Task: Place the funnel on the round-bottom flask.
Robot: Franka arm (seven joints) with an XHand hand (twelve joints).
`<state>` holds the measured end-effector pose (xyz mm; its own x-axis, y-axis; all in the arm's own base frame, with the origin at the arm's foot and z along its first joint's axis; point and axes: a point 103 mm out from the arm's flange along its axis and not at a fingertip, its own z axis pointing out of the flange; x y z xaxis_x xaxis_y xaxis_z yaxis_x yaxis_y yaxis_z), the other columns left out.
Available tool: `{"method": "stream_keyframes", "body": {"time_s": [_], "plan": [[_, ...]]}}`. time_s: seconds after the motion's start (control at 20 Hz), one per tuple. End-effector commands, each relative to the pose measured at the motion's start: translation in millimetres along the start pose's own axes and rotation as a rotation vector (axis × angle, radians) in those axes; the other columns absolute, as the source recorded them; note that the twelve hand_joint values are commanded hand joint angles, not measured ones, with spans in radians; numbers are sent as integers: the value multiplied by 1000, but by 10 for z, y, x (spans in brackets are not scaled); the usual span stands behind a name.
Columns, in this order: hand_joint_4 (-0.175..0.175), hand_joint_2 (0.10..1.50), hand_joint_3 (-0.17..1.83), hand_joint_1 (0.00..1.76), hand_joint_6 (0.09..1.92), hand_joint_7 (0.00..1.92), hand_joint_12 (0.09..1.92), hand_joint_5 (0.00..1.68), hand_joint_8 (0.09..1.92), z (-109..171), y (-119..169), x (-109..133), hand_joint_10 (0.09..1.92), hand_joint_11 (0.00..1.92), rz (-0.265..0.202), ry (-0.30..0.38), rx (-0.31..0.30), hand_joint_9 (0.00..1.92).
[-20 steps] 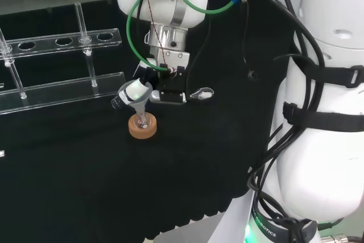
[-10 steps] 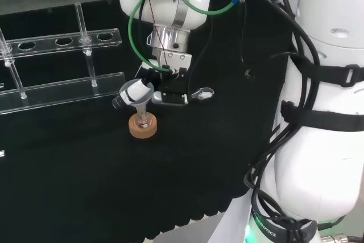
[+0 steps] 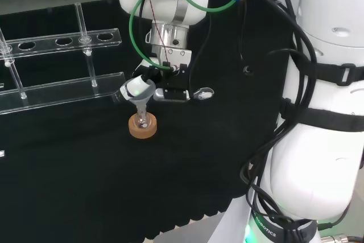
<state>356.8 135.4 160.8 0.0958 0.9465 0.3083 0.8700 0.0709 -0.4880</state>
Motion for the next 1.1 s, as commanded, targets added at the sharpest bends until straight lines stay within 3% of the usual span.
{"method": "stream_keyframes", "body": {"time_s": [0.05, 0.35, 0.5, 0.6, 0.85, 1.1], "plan": [[20, 613, 495, 496, 87, 525, 1366, 402, 189, -32, -23, -11, 87, 0, -8, -2, 4, 613], [11, 623, 308, 329, 87, 285, 1230, 174, 218, -102, -81, -25, 87, 0, -24, -12, 22, 419], [11, 622, 202, 252, 87, 93, 975, 30, 211, -153, -131, 32, 87, 0, -47, -20, 10, 174], [17, 624, 142, 233, 87, 24, 737, 6, 105, -228, -188, 110, 87, 0, -68, -24, -13, 47], [27, 639, 62, 229, 87, 0, 380, 0, 87, -364, -280, 195, 87, 0, -104, -28, -39, 0], [36, 648, 32, 234, 87, 0, 164, 0, 87, -800, -482, 266, 87, 0, -180, -133, -148, 0]]}}
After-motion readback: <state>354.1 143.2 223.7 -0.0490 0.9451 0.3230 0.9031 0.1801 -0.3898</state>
